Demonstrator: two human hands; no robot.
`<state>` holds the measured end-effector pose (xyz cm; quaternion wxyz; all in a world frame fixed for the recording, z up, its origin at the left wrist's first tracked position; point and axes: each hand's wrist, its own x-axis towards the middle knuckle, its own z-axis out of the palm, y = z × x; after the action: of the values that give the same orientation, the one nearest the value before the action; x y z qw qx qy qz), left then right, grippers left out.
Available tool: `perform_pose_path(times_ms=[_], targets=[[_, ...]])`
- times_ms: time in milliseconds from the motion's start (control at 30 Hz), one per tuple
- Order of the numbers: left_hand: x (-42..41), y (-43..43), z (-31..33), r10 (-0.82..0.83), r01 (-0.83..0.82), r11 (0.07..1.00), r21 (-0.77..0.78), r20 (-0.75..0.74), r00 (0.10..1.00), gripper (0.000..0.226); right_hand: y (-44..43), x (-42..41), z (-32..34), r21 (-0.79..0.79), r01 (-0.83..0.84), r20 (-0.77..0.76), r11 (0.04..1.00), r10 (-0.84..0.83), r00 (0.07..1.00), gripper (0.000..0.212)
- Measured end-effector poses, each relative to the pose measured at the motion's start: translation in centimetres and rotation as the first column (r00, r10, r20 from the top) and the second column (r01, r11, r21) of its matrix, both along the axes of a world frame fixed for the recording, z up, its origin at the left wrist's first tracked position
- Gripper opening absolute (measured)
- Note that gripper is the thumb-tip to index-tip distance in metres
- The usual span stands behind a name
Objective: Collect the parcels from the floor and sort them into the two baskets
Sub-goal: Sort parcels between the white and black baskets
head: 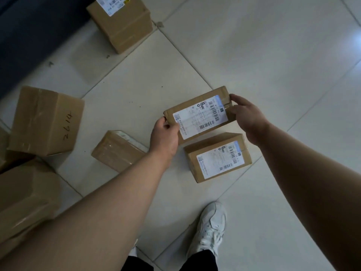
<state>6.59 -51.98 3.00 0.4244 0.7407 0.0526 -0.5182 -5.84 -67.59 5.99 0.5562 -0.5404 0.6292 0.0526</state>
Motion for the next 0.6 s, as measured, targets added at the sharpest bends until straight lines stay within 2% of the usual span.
perform_pose_path(times_ms=[167, 267, 300, 333, 400, 467, 500, 600], targets=[[-3.4, 0.9, -1.0, -0.082, 0.082, 0.994, 0.076, 0.001, 0.997, 0.028, 1.3, -3.4, -0.4, 0.113, -0.041, -0.03, 0.993, 0.045, 0.999, 0.033], [-3.8, 1.4, -1.5, -0.141, 0.135, 0.977, 0.167, 0.024, 0.99, 0.033, 2.1, -5.2, -1.8, 0.121, 0.011, -0.118, 0.993, 0.003, 0.993, 0.07], [-3.9, 1.6, -1.5, -0.153, 0.149, 0.964, 0.221, -0.003, 0.988, 0.037, 2.5, -5.6, -1.9, 0.136, 0.035, -0.156, 0.99, -0.014, 0.988, 0.063], [-4.2, 1.7, -1.4, -0.164, 0.176, 0.943, 0.282, -0.065, 0.984, 0.035, 2.8, -6.2, -2.1, 0.144, 0.035, -0.189, 0.989, -0.008, 0.982, 0.045], [-5.1, 2.2, -1.0, -0.148, 0.225, 0.91, 0.349, -0.232, 0.961, 0.021, 3.4, -6.9, -2.2, 0.142, 0.03, -0.224, 0.989, 0.002, 0.975, 0.017], [-6.3, 3.0, -1.0, -0.085, 0.206, 0.92, 0.333, -0.345, 0.935, 0.019, 4.3, -7.8, -2.5, 0.12, 0.056, -0.243, 0.991, -0.025, 0.97, 0.019], [-6.8, 3.4, -1.0, -0.063, 0.185, 0.928, 0.324, -0.351, 0.934, 0.024, 4.8, -8.3, -2.6, 0.101, 0.097, -0.254, 0.99, -0.068, 0.965, 0.02], [-8.0, 5.1, -1.6, -0.023, 0.109, 0.927, 0.359, -0.236, 0.971, 0.034, 6.2, -10.5, -3.0, 0.055, 0.262, -0.244, 0.963, -0.242, 0.939, 0.019]])
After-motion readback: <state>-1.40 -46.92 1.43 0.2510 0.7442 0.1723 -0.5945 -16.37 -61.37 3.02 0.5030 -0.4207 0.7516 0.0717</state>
